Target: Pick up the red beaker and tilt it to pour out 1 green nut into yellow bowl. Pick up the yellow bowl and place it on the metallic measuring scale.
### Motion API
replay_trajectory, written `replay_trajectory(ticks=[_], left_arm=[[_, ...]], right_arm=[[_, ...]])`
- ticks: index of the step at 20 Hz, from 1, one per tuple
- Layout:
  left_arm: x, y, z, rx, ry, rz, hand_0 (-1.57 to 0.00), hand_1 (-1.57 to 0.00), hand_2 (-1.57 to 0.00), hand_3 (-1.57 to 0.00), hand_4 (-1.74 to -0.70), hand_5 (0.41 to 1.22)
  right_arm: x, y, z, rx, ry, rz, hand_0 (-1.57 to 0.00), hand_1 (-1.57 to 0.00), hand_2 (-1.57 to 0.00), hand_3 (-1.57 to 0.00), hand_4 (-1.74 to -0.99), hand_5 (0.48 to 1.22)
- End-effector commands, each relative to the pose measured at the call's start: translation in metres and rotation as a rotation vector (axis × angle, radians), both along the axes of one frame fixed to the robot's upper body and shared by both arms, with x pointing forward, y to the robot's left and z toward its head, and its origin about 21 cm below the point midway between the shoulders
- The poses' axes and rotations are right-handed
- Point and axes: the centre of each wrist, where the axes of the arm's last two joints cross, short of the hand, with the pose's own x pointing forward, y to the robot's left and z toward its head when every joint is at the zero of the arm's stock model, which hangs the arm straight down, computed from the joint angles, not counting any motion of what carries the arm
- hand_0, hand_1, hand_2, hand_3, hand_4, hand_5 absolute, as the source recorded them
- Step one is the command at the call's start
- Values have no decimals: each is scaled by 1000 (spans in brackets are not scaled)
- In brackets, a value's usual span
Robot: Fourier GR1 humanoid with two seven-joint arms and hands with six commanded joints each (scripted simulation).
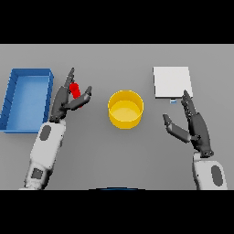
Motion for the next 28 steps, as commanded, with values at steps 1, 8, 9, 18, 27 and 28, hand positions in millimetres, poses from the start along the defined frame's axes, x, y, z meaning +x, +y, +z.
replay_trajectory(ticks=[1, 8, 9, 18, 27, 28], left_arm=[[2, -1, -3, -9, -1, 2, 1, 1, 1, 1, -1310, 697], [9, -13, -9, -101, -21, 56, -940, -921, -918, -832, -1425, 943], [12, -13, -9, -101, -19, 57, -1066, -1051, -1049, -980, -1483, 998], [9, -18, -6, -33, -75, 16, -1503, -1501, -1501, -1442, -1519, 1191], [22, -20, 51, 65, -169, -23, -1562, -1562, -1562, -1554, -1545, 1195], [21, -24, 58, 112, -178, -46, -1564, -1564, -1563, -1557, -1584, 1181]], right_arm=[[2, -1, 3, -3, -3, -8, 1, 1, 1, 1, -1300, 647], [1, 4, 2, 13, 11, -17, 1, 1, 1, 1, -1290, 646], [2, 3, 3, 16, 5, -16, 1, 1, 1, 1, -1291, 647], [2, 2, 2, 3, 1, -18, 1, 1, 1, 1, -1289, 650], [1, 5, -1, -6, -16, -1, 1, 1, 1, 1, -1285, 662], [3, 3, 3, -7, -20, 4, 1, 1, 1, 1, -1281, 663]])
